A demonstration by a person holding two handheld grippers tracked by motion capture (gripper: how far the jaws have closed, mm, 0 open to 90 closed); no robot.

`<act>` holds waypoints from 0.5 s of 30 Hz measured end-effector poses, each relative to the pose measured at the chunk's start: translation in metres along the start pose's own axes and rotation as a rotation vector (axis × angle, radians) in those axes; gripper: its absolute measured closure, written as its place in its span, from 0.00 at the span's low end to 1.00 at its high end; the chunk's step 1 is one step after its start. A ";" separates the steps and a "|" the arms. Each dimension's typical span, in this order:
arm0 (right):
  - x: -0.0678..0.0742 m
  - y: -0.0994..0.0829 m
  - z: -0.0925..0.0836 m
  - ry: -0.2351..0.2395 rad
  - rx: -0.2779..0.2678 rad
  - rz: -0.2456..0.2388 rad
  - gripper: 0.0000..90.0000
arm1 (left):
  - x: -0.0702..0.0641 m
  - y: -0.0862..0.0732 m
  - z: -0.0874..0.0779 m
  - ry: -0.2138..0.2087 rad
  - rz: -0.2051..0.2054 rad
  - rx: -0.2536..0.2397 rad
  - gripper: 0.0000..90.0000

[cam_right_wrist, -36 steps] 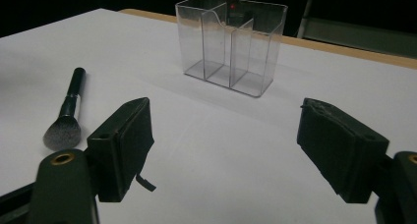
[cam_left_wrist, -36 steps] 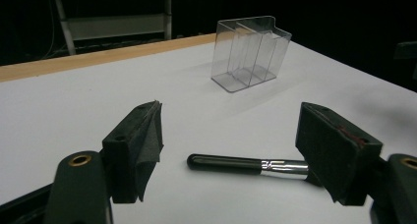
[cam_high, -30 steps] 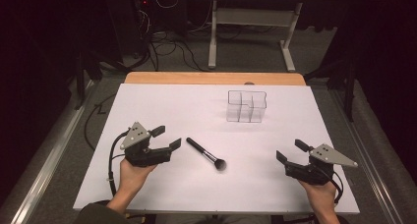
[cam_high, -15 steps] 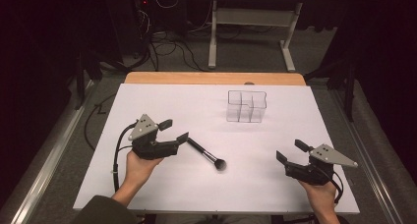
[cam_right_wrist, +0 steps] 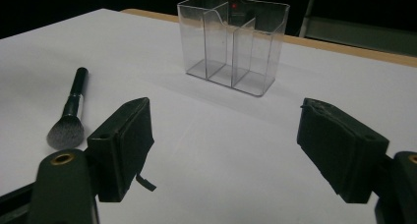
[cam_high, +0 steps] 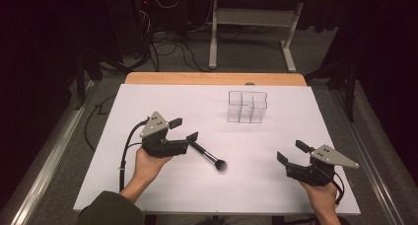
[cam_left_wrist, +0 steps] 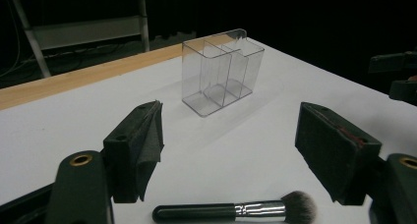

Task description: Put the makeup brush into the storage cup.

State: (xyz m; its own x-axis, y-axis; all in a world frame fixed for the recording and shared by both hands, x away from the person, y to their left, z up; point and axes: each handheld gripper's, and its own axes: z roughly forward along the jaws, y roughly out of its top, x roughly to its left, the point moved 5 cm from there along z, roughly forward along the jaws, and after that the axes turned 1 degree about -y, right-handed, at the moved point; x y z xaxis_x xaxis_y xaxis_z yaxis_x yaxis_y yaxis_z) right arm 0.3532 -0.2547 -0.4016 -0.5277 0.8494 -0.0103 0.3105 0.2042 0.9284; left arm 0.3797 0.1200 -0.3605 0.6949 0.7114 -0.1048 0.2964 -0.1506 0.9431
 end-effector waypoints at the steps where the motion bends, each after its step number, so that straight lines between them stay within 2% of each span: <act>1: 0.000 0.000 0.000 0.001 0.002 -0.001 0.26 | -0.002 0.001 0.002 -0.004 -0.003 0.001 0.29; 15: 0.000 0.000 0.000 0.003 0.002 -0.001 0.25 | -0.008 0.006 0.014 -0.032 0.001 0.000 0.30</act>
State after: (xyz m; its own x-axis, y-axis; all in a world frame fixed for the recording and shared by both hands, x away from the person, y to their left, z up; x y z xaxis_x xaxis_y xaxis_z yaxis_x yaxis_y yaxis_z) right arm 0.3530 -0.2545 -0.4018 -0.5306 0.8476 -0.0097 0.3119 0.2059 0.9275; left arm 0.3847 0.1037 -0.3586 0.7160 0.6888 -0.1138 0.2958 -0.1517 0.9431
